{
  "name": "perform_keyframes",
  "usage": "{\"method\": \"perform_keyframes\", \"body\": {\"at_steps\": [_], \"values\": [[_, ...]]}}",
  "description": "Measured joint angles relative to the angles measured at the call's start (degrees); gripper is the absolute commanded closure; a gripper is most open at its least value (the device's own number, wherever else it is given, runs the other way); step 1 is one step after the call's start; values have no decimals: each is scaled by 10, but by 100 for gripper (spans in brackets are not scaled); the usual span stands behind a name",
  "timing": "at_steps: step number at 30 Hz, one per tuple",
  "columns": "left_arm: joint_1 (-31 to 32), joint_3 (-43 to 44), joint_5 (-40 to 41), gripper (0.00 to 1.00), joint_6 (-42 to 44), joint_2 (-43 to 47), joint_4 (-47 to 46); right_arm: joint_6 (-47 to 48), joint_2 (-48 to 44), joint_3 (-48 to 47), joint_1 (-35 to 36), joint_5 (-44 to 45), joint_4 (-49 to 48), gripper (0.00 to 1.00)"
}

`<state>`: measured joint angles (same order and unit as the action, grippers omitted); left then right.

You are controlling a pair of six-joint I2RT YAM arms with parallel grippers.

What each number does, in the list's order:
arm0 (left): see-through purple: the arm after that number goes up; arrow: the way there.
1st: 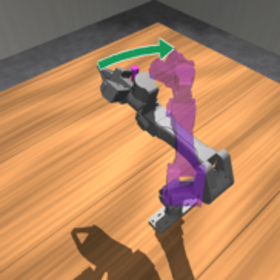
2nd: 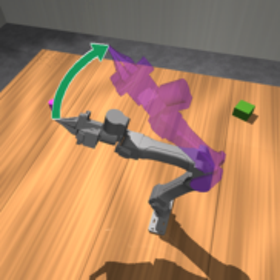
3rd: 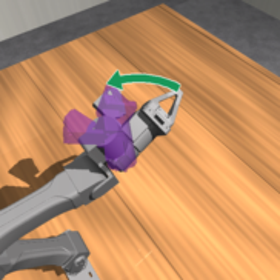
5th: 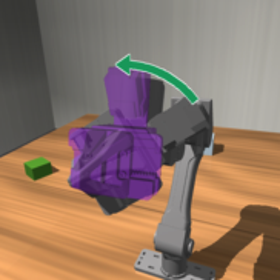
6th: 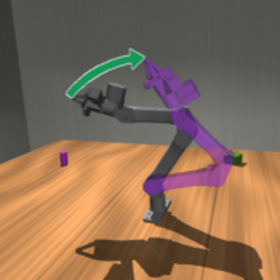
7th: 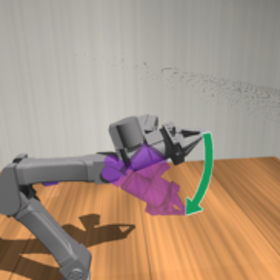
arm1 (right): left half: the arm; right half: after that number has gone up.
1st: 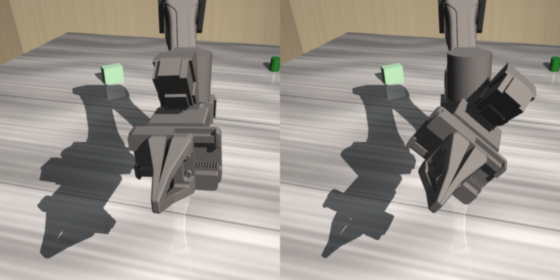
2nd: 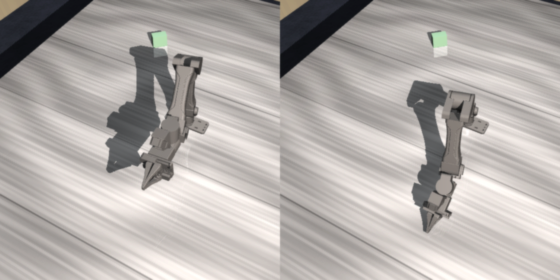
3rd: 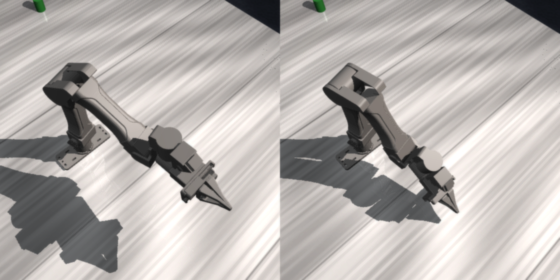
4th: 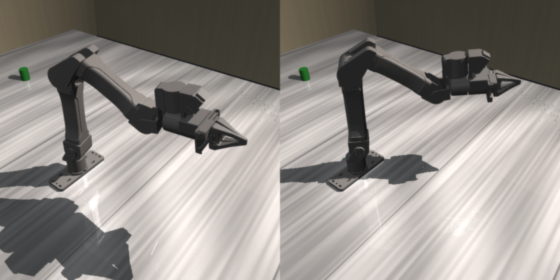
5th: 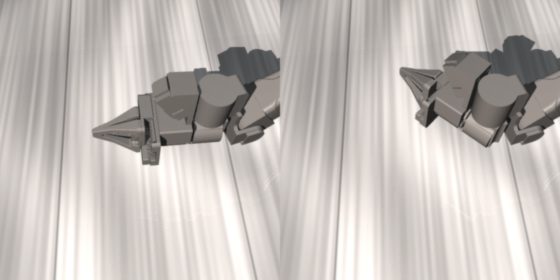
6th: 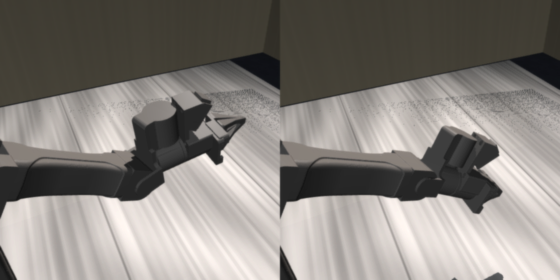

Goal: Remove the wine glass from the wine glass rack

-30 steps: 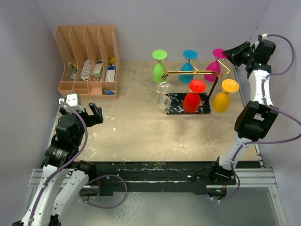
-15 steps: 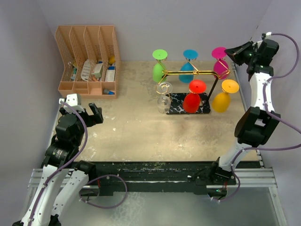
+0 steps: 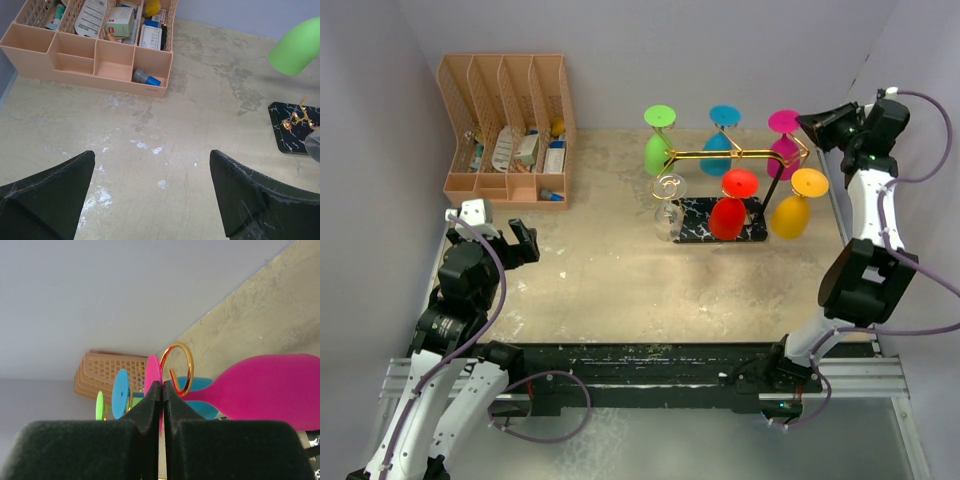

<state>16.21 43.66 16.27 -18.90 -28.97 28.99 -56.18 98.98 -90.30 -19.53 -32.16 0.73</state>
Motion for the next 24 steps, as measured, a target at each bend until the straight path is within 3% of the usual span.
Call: {"method": "perform_keyframes", "body": {"at_steps": [14,21,24], "values": [[0,0,0,1,0,4,0,9,-146,41,0,157,14,100],[0,0,-1,1,0,5,0,99,-159,-7,8,244,56,100],[0,0,-3,7,0,5,2,149,-164,-39,37,269,68,100]]}}
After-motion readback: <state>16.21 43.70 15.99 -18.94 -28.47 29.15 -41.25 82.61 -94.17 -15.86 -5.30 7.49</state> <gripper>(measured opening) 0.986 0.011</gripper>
